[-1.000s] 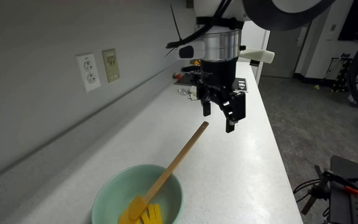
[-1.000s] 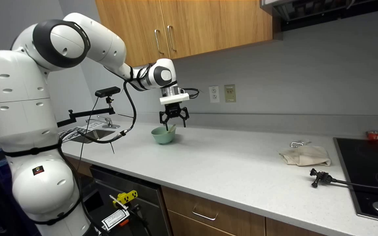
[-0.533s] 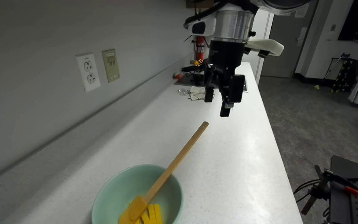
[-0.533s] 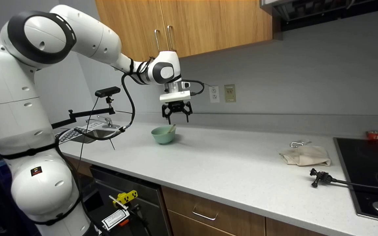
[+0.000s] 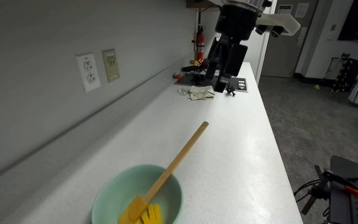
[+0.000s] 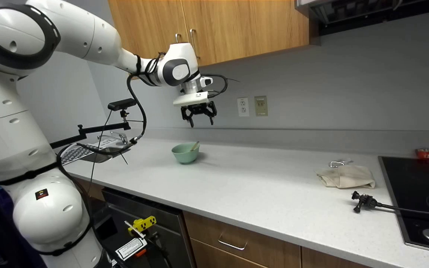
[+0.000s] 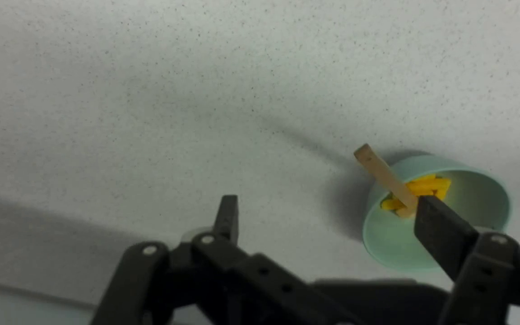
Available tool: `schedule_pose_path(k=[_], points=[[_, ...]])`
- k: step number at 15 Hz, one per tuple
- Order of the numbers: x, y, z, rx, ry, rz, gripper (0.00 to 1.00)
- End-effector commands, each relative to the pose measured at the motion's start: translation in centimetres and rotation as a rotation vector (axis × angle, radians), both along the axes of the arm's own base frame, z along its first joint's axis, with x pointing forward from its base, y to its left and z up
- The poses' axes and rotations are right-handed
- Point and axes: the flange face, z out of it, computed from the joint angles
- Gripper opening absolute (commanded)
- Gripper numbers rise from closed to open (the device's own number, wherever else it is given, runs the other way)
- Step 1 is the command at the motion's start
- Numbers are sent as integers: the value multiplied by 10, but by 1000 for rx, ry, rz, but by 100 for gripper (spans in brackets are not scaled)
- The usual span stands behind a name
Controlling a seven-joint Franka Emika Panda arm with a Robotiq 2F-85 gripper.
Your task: Use the wooden spatula to mix the contents in the green bowl
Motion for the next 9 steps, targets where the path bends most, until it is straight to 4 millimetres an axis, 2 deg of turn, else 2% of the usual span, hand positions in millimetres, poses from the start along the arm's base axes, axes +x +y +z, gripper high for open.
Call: schedule_pose_path(k=[1,9], points=[[-22,13,28,115,-43,-74,100],[-46,60,55,302,-55,-85,100]])
